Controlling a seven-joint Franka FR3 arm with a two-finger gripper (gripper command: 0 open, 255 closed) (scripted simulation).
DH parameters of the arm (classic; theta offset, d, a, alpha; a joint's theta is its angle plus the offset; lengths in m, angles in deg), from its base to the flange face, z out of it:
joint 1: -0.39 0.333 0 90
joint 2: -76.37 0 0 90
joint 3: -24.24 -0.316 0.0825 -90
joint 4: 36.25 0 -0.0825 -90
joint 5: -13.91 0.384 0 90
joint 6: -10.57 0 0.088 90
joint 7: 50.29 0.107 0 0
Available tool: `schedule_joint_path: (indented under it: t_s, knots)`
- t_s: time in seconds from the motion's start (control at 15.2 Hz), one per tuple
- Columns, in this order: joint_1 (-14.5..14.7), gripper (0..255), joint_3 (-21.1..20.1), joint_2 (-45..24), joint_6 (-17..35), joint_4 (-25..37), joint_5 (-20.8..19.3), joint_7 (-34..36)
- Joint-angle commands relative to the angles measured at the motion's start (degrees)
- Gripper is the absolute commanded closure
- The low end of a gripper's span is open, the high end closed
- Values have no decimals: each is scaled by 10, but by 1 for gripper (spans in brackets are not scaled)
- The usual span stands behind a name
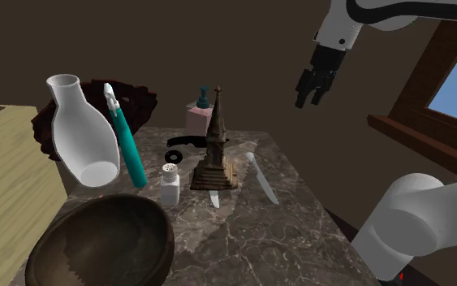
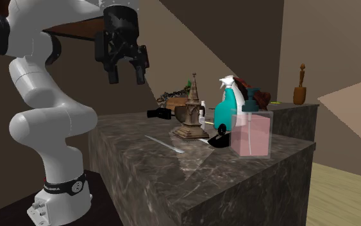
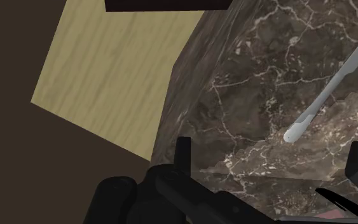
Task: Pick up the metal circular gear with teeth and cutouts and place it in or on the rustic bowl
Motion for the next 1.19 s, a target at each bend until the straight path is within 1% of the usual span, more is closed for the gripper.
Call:
schedule_joint_path:
  t_s: [0.0, 0.33, 0.59, 0.86, 1.12]
  knots:
    - [0, 0, 0, 0, 0, 0, 0, 0]
    - [14, 0, -63, -42, 35, 1, 31, 78]
    - [24, 0, -113, -90, 63, 16, 49, 140]
    - [30, 0, -160, -148, 90, 43, 58, 202]
    - [34, 0, -206, -216, 113, 82, 57, 266]
